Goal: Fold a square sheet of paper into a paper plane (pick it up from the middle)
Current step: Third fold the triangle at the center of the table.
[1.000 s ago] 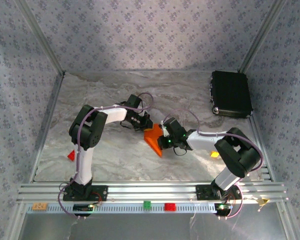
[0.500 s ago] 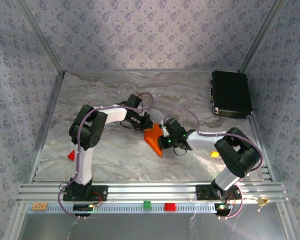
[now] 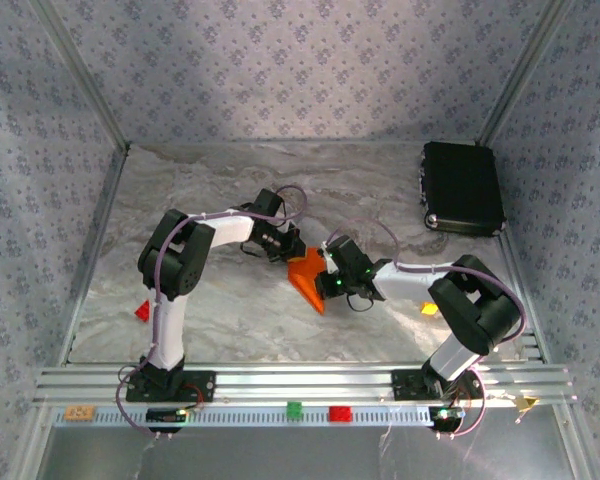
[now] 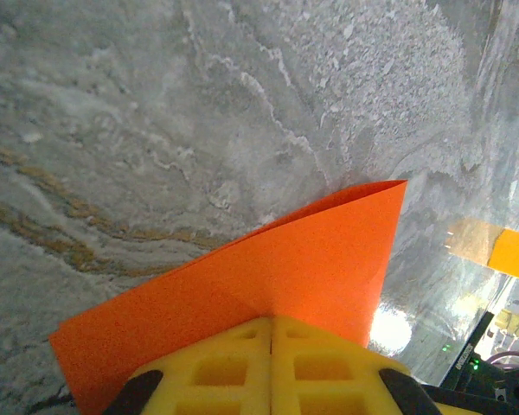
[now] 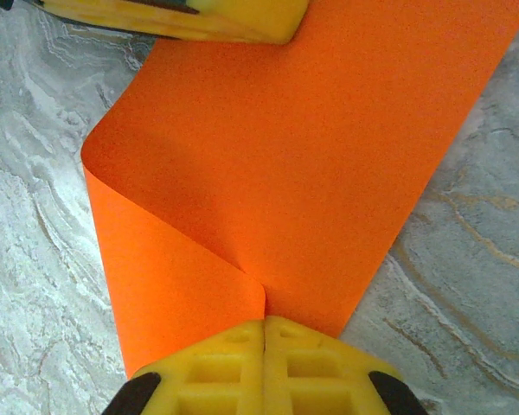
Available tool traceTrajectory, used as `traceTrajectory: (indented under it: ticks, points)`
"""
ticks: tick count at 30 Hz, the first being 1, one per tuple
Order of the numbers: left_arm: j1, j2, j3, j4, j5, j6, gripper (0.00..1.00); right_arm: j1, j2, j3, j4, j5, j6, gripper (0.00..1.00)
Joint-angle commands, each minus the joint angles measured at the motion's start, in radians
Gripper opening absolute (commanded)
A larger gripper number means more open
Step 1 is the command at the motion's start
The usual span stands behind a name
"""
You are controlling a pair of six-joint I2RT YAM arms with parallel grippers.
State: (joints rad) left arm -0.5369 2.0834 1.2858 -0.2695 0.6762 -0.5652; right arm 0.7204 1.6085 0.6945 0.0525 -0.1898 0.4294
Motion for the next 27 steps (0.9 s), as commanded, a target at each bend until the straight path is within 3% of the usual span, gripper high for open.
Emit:
traceTrajectory:
  ticks: [1,5,10,13,22,27]
  points:
    - [-0.004,-0.002,0.005,-0.068,-0.046,0.016,0.08,-0.001,0.023,-0.004,-0.022,0.030,0.002,0.00]
    - [-0.004,-0.031,0.033,-0.072,-0.046,0.013,0.12,-0.003,0.023,-0.004,-0.021,0.029,0.002,0.00]
    - [-0.003,-0.120,0.012,-0.038,-0.077,-0.023,0.24,-0.003,0.021,-0.007,-0.017,0.027,0.004,0.00]
    - [-0.004,-0.183,-0.033,-0.014,-0.094,-0.045,0.26,-0.004,0.022,-0.006,-0.013,0.024,0.005,0.00]
    - [-0.032,-0.359,-0.303,0.206,-0.025,-0.207,0.09,-0.010,0.024,-0.004,-0.009,0.020,0.012,0.00]
    - [-0.061,-0.401,-0.440,0.390,0.004,-0.328,0.05,-0.014,0.021,-0.003,-0.012,0.018,0.012,0.00]
